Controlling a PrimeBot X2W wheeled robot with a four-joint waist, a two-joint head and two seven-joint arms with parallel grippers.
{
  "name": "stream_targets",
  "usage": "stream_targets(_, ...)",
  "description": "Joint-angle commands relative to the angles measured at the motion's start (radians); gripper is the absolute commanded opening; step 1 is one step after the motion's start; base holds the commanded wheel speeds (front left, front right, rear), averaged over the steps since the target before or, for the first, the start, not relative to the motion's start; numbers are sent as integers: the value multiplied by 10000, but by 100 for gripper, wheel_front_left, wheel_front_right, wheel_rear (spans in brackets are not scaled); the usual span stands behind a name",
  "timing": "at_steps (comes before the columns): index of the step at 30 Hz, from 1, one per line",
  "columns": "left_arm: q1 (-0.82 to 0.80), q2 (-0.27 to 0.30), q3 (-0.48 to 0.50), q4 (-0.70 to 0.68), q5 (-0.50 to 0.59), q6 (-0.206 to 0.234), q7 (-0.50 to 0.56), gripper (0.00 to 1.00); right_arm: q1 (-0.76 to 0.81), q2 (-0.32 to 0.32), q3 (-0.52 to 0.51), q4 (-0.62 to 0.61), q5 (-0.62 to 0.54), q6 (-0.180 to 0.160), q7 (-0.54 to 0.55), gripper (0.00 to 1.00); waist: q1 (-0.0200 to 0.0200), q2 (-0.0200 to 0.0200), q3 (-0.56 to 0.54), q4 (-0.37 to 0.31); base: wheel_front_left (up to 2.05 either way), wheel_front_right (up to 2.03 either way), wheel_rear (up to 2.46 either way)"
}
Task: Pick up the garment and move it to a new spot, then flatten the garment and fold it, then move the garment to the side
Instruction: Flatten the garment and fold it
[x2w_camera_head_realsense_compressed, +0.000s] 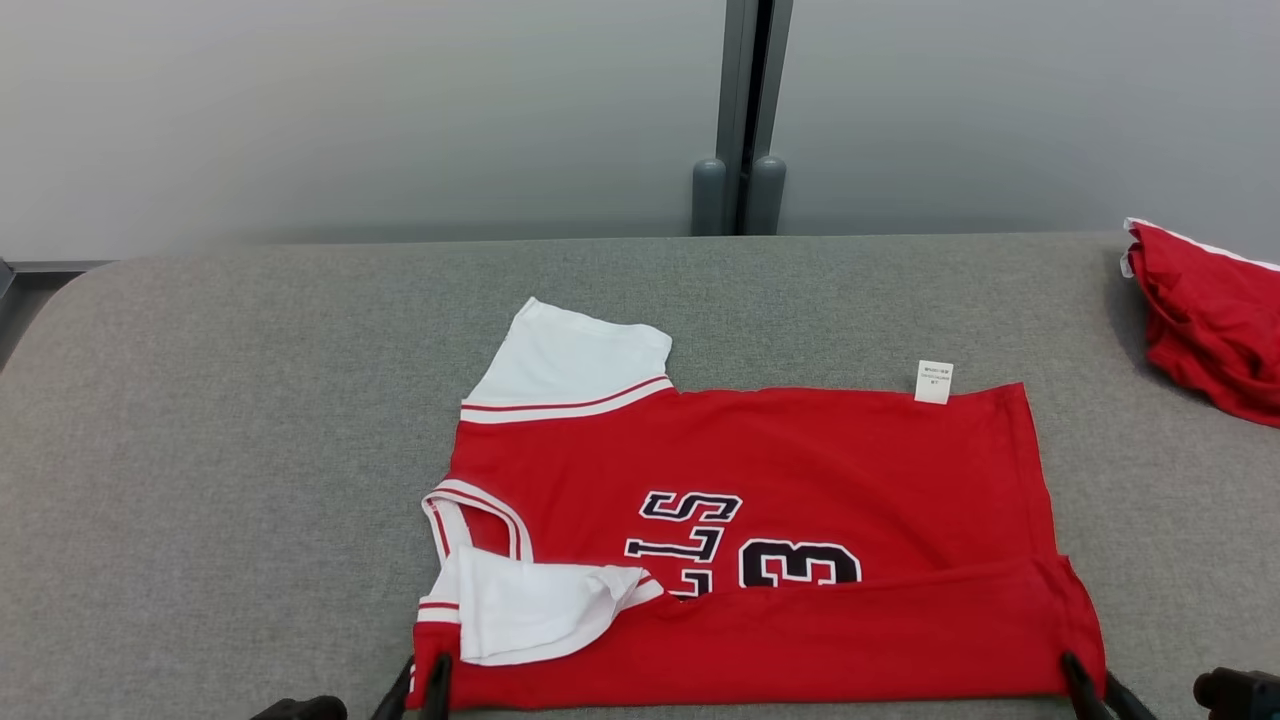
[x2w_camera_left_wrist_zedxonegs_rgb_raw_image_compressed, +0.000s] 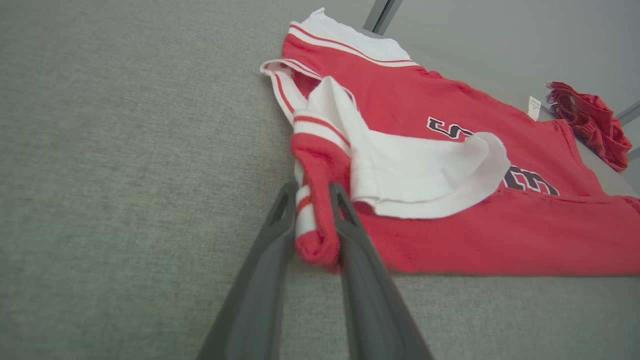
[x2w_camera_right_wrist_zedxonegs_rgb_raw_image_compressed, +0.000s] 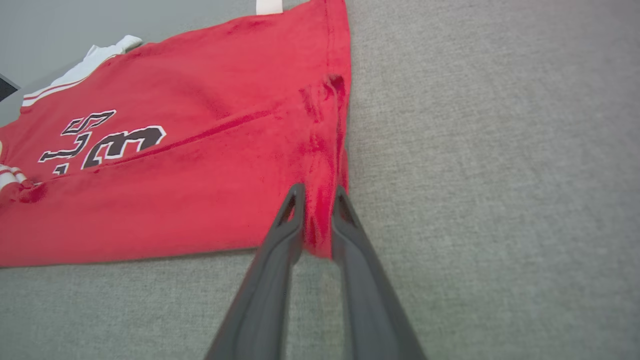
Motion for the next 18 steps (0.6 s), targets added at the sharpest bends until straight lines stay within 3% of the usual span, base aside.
stream_targets(1,36,23,35,-102,92,145,-23,100,177,73,-215,-215,-369,2,127,100,1,1,-56,-26,0,0,0)
stream_targets(11,-525,-184,773,-385,764,379,-275,100,-7,506,-1336,-1202,-1604,4,130,100,1,1,-269,-142,0,0,0)
stream_targets(18,-911,-643,2186,-1196,2353,448,-277,100,-644,849,-1372,-2050,-2420,4,-850,100,1,1,-397,-269,0,0,0)
